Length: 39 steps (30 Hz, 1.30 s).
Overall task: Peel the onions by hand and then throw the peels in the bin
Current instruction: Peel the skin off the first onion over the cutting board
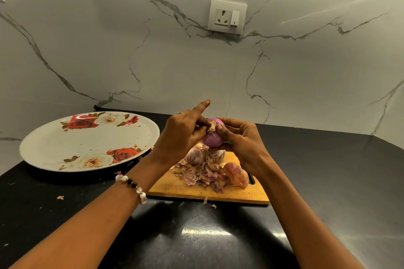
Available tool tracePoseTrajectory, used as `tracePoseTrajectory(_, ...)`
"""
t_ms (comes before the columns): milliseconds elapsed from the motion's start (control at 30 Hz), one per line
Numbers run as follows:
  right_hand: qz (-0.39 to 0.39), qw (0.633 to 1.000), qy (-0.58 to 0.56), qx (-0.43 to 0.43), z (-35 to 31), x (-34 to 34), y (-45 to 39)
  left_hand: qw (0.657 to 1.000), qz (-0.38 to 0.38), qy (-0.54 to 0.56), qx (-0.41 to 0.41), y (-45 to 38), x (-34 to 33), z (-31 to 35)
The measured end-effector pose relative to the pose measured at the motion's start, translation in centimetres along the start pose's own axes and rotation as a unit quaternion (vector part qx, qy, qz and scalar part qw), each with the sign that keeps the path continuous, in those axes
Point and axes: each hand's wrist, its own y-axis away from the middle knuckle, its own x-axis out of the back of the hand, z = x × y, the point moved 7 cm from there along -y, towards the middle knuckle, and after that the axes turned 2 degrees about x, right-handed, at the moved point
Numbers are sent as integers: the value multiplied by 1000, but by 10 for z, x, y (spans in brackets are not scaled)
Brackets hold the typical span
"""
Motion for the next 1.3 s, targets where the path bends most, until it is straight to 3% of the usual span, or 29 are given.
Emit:
tracePoseTrajectory(433, 7, 1000, -22, 9, 0, -1, -1, 999, 33, -26, 31, 3, -4, 1)
tracePoseTrajectory(700, -23, 999, -34, 15, -5, -2, -1, 993, 29, 72, 89, -2, 0, -7)
tracePoseTrajectory(867, -39, 999, -19, 12, -6, 0, -1, 966, -6, 176, 190, -1, -4, -19)
tracePoseTrajectory(1167, -46, 999, -22, 2, -1, 3, -2, 870, -34, 370, 325, 5, -10, -37)
tracePoseTrajectory(1300, -43, 999, -24, 5, -2, 3, -2, 898, -49, 333, 285, 1, -5, -32)
